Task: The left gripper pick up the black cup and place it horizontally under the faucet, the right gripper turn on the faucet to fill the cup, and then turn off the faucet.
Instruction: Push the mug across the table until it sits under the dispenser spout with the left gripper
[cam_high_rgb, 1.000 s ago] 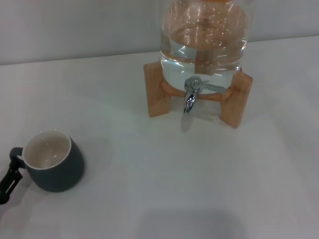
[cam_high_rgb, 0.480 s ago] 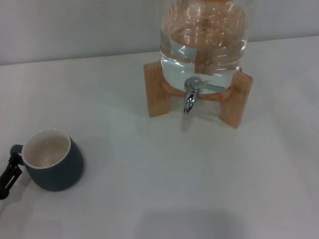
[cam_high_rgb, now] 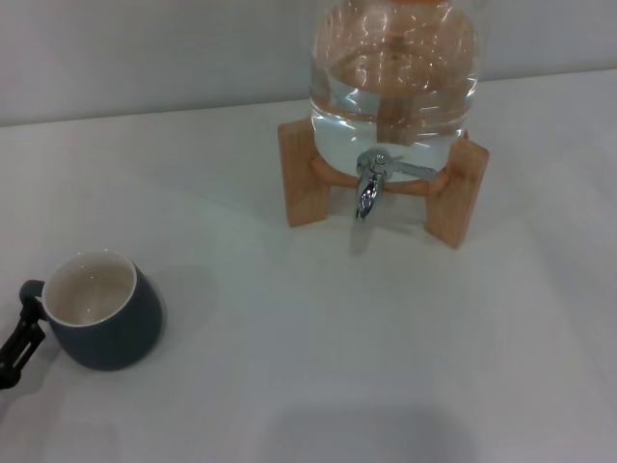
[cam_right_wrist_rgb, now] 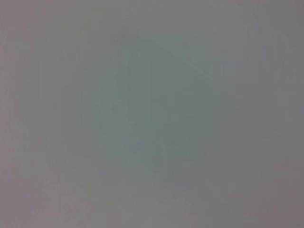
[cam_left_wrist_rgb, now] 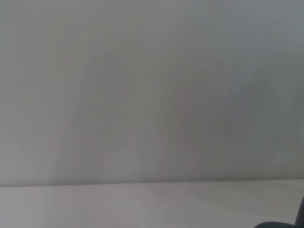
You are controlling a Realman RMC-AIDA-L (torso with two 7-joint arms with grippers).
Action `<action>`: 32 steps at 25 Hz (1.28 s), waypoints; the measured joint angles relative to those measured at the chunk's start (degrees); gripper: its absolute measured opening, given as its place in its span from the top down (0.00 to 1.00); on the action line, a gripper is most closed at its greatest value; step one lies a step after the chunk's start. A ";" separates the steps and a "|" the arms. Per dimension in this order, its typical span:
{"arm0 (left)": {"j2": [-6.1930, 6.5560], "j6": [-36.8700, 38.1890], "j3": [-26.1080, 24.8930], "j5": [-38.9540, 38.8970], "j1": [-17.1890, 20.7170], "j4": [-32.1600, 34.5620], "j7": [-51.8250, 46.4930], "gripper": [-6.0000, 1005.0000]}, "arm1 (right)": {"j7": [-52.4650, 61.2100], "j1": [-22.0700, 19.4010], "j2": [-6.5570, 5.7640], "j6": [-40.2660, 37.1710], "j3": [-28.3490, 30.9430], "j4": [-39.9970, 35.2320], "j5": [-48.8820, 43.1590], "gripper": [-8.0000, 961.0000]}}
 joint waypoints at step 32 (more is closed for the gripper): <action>0.16 2.64 -0.18 -0.26 -2.06 0.11 -0.25 0.11 | 0.00 0.00 0.00 0.00 0.00 0.00 0.21 0.11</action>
